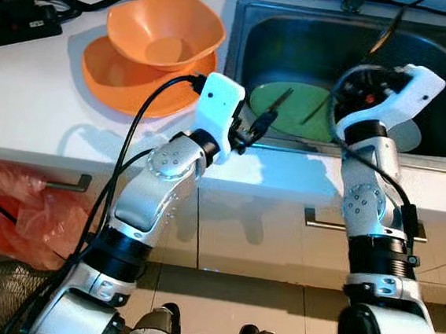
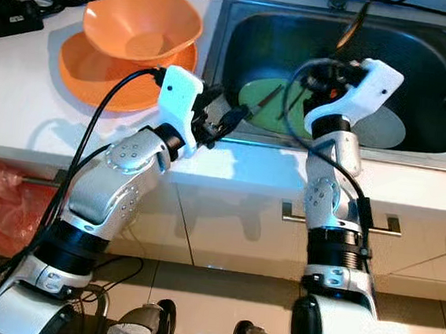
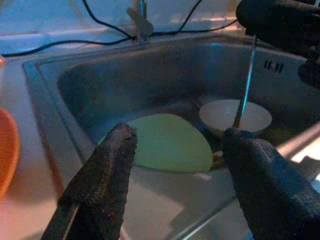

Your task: Kitchen organization

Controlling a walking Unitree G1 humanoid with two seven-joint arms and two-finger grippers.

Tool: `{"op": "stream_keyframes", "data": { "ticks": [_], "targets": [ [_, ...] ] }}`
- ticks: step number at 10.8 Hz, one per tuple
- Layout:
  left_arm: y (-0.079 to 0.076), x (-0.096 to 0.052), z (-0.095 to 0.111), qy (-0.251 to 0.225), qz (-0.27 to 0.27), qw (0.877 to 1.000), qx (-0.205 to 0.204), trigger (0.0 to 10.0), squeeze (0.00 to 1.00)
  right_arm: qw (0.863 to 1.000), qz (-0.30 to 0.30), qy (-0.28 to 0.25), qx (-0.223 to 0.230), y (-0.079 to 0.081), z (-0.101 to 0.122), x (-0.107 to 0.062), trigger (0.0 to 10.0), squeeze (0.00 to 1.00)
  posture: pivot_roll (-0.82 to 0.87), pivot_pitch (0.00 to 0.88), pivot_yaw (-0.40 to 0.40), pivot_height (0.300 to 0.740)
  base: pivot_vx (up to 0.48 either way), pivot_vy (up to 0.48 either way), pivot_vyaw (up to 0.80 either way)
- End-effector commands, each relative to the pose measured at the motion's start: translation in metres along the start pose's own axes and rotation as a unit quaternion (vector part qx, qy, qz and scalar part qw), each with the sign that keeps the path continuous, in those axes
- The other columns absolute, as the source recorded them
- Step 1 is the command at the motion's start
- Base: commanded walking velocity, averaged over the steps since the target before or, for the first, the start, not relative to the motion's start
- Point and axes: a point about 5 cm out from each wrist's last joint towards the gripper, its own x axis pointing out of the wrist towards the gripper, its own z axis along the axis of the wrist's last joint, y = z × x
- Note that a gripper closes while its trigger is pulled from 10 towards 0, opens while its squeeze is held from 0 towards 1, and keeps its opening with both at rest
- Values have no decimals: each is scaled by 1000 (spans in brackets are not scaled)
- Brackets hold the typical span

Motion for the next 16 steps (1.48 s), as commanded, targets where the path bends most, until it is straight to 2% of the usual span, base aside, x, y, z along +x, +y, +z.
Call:
{"op": "stream_keyframes", "data": {
  "ticks": [1, 6, 10, 11, 12, 13, 14, 16],
  "targets": [
    [-5, 0, -5, 6, -13, 1000, 6, 10000, 0, 1000, 5, 8, -23, -3, -7, -5, 10000, 0, 104, 185, 11, 740, 0, 0, 0],
    [-16, -2, -8, 12, -36, 999, 8, 10000, 0, 998, 20, 38, -48, -1, -29, -14, 10000, 0, 109, 171, 12, 740, 0, 0, 0],
    [-21, -1, -11, 17, -47, 999, 6, 10000, 0, 997, 29, 52, -58, 1, -39, -18, 10000, 0, 111, 175, 13, 740, 0, 0, 0],
    [-22, -1, -11, 16, -47, 999, 5, 10000, 0, 996, 29, 54, -58, 1, -40, -19, 10000, 400, 111, 179, 11, 740, 0, 0, 0],
    [-22, -1, -11, 17, -47, 999, 4, 10000, 0, 996, 28, 55, -58, 0, -40, -19, 10000, 984, 111, 184, 9, 740, 0, 0, 0],
    [-22, -1, -12, 17, -45, 999, 3, 10000, 0, 996, 27, 56, -58, 0, -40, -19, 10000, 1000, 112, 188, 8, 740, 0, 0, 0],
    [-22, -1, -12, 17, -45, 999, 3, 10000, 0, 996, 27, 55, -58, -1, -40, -19, 10000, 1000, 112, 190, 7, 740, 0, 0, 0],
    [-21, -1, -13, 19, -42, 999, 2, 10000, 0, 996, 26, 55, -63, 0, -40, -18, 10000, 0, 114, 195, 7, 740, 0, 0, 0]
  ]
}}
